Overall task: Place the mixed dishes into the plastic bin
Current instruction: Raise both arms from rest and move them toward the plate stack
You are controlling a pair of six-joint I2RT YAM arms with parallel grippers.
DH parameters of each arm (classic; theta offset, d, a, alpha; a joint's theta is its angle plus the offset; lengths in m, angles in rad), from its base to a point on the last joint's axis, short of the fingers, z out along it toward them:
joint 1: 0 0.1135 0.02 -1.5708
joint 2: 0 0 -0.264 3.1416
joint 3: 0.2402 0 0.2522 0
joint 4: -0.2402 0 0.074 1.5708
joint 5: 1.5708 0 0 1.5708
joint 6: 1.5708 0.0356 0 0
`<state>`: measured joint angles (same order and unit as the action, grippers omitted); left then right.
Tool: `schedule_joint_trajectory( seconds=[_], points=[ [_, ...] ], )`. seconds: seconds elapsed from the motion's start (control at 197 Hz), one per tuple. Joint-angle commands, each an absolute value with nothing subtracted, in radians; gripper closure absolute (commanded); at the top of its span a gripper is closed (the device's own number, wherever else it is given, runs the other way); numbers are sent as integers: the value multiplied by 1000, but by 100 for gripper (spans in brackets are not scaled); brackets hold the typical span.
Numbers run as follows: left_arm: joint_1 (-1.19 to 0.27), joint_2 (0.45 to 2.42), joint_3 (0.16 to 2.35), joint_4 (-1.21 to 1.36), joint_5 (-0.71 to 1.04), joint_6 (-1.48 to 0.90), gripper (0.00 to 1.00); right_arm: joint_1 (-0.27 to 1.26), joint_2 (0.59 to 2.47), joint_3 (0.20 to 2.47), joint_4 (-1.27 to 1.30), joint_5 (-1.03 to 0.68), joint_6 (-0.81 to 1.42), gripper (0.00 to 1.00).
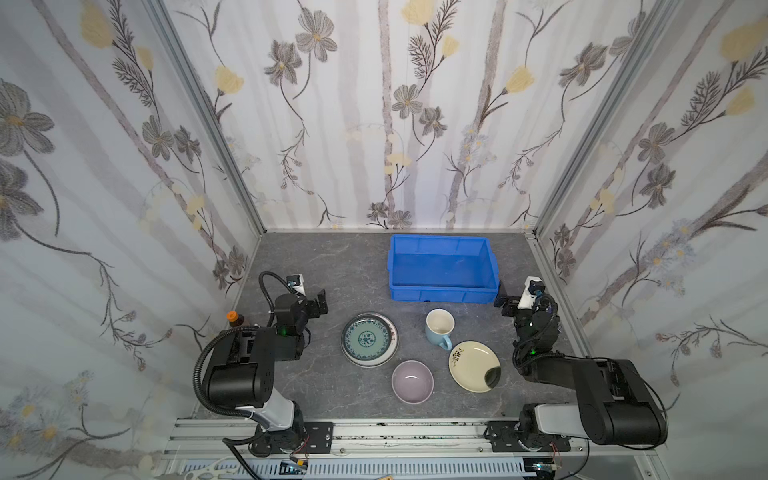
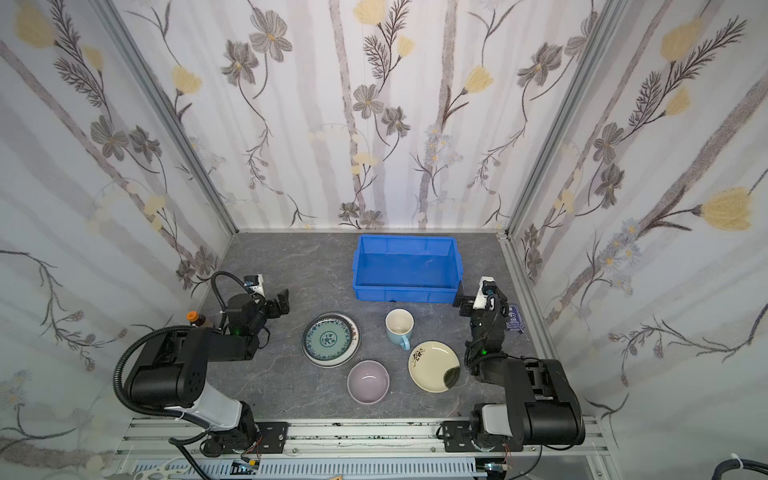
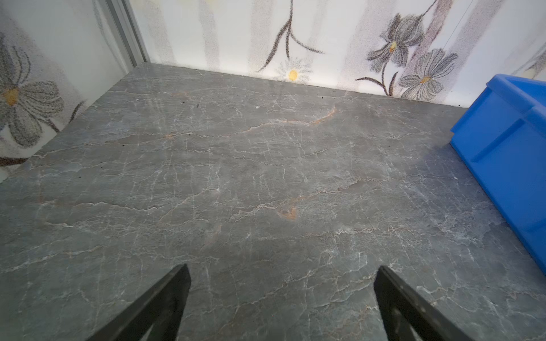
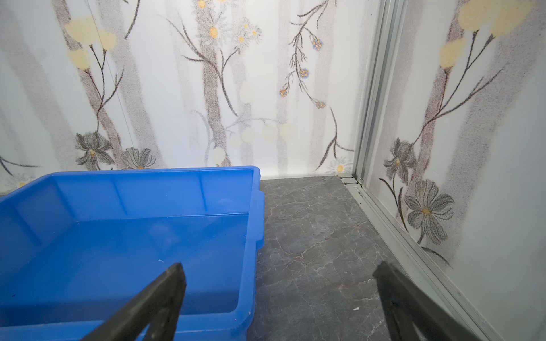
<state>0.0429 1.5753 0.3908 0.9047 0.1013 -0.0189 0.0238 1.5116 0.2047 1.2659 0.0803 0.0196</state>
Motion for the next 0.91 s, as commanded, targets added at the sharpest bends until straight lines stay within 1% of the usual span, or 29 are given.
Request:
schedule_joint_trajectory(
  seconds=[0.0,0.909],
  points=[
    [43,1573,392,917,104,-18,0,25,1509,206,1305,68,8,0],
    [47,1572,391,917,115,-18,0,10,1511,208,1302,39,18,0]
  ],
)
